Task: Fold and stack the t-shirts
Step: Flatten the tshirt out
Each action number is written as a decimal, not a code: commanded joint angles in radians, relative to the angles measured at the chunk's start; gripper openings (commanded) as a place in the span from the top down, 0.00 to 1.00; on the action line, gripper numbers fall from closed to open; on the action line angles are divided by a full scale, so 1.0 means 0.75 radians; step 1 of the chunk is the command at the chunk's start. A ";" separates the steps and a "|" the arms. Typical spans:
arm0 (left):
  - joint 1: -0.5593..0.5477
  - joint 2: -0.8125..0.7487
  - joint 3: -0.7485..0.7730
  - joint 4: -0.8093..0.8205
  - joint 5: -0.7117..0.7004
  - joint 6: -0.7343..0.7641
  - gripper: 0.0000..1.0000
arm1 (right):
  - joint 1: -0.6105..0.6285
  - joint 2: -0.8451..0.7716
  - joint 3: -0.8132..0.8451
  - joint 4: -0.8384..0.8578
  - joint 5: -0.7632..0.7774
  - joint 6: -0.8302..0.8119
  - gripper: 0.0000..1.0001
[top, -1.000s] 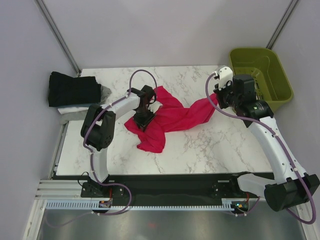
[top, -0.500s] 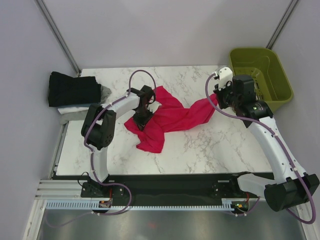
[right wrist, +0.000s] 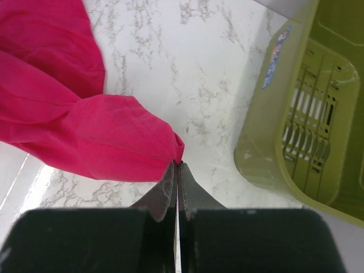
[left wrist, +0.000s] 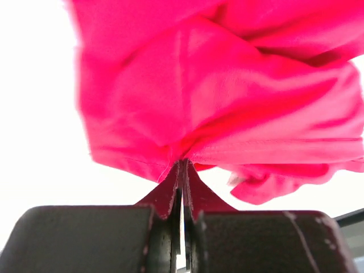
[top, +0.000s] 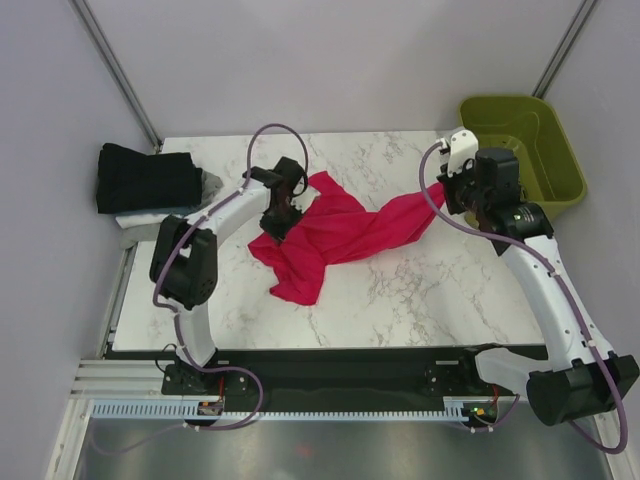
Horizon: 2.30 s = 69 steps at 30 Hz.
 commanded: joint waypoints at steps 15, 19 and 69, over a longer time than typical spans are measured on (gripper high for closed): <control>0.127 -0.385 0.911 -0.032 -0.242 0.236 0.98 | -0.211 0.068 0.504 0.109 0.176 0.038 1.00; 0.129 -0.470 0.975 0.068 -0.266 0.313 0.98 | -0.219 0.087 0.668 0.109 0.211 0.053 1.00; 0.057 -0.931 -0.029 0.087 0.717 0.197 0.54 | -0.217 -0.130 0.546 0.062 -0.202 0.083 1.00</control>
